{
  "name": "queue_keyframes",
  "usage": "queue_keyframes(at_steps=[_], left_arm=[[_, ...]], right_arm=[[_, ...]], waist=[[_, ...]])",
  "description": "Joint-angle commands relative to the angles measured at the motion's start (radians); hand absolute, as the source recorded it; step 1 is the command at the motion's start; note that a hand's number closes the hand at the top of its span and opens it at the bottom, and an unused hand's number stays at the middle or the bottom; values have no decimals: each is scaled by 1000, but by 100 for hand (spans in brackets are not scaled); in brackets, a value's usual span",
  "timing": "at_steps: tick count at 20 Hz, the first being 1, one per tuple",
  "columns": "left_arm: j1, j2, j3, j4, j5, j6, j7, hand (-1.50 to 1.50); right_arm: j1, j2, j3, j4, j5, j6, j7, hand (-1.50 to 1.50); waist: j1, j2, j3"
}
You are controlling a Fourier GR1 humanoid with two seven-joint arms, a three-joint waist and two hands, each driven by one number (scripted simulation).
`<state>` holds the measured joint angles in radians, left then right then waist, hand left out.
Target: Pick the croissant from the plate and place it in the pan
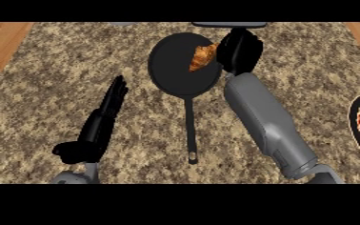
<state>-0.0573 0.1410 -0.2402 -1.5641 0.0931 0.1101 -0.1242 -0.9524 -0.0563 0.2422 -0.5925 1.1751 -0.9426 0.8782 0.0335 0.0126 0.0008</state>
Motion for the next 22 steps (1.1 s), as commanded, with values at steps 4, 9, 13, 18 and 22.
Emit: queue_keyframes(at_steps=[4, 9, 13, 18, 22], left_arm=[[-25, -14, -15, -4, -5, -8, 8, 0], [-16, -31, -28, 7, -21, 1, -10, 0], [-42, -19, 17, 59, 5, -19, -19, 0], [1, -24, -4, -1, -19, 5, 3, 0], [-63, -13, 56, 35, 8, -8, 16, 0]], right_arm=[[0, 29, -105, 131, -277, 268, -181, -150], [-28, 26, -243, 149, -469, 294, -424, -150], [-46, 25, -301, 151, -510, 182, -583, -150], [20, 51, -398, 81, -634, 71, -805, -150], [79, 47, -476, 8, -774, 164, -952, -150]], waist=[[29, 18, 2], [36, 19, 3], [24, 16, 1], [12, 4, 2], [-16, -4, 1]])
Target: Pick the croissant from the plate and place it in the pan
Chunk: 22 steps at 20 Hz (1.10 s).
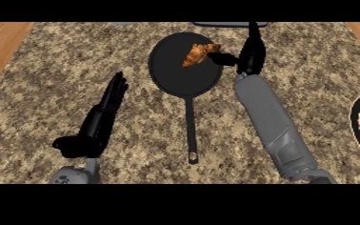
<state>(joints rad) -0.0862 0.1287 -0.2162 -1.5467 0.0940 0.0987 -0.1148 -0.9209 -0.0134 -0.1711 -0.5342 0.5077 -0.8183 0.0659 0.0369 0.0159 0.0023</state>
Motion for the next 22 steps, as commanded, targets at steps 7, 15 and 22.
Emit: queue_keyframes(at_steps=[7, 15, 22], left_arm=[[52, 26, 50, -15, 21, -20, 1, 0], [43, -19, 32, -8, -26, 8, 2, 0], [101, 4, 48, -114, -11, -57, 53, 0]], right_arm=[[273, 13, 6, -314, -332, 289, -244, -150], [590, -11, 115, -681, -350, 470, -247, -150], [748, -7, 269, -896, -230, 384, -108, -150]], waist=[[-45, -23, -2], [-49, -20, -2], [-37, -18, -2]])
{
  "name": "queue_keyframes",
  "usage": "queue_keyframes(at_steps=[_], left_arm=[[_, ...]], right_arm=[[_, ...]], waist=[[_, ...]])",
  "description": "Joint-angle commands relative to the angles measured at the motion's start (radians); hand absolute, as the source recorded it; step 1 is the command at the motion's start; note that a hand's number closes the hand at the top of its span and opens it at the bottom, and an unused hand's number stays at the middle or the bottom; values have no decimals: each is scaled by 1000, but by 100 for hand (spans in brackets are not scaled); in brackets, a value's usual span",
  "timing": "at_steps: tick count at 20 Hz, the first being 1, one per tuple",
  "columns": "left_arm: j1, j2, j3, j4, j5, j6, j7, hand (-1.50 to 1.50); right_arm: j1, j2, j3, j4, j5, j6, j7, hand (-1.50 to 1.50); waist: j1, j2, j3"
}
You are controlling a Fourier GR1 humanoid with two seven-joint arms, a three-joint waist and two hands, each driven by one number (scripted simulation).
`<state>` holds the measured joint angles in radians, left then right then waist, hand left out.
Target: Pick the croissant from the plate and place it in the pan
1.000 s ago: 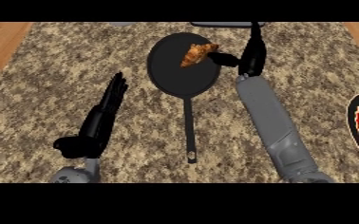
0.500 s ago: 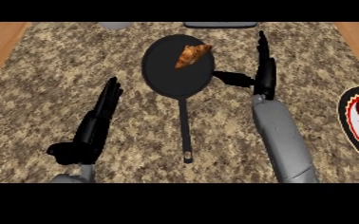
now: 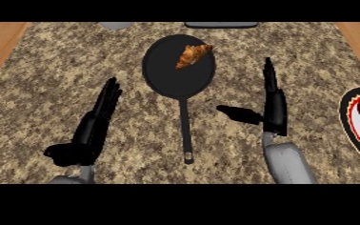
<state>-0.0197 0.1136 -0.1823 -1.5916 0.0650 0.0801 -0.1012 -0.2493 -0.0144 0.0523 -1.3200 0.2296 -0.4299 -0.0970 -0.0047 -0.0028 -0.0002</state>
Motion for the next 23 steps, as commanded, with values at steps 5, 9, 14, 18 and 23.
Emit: queue_keyframes(at_steps=[5, 9, 14, 18, 23], left_arm=[[14, -30, 6, -41, -28, -18, 37, 0], [17, -62, -2, -16, -74, -11, 3, 0], [-6, -64, 43, 25, -58, -45, 1, 0], [39, -55, 35, -4, -74, -59, -9, 0], [-1, -52, 80, 58, -55, -78, -53, 0]], right_arm=[[181, 14, 109, -186, 61, 2, 60, -150], [196, 11, 89, -171, 92, 10, 42, -150], [181, -13, 64, -194, 125, 32, 94, -150], [179, 3, 97, -218, 187, 13, 125, -150], [210, 13, 146, -250, 300, -58, 172, -150]], waist=[[4, 2, 0], [4, 2, 0], [5, 2, 0], [6, 2, 0], [4, 3, 0]])
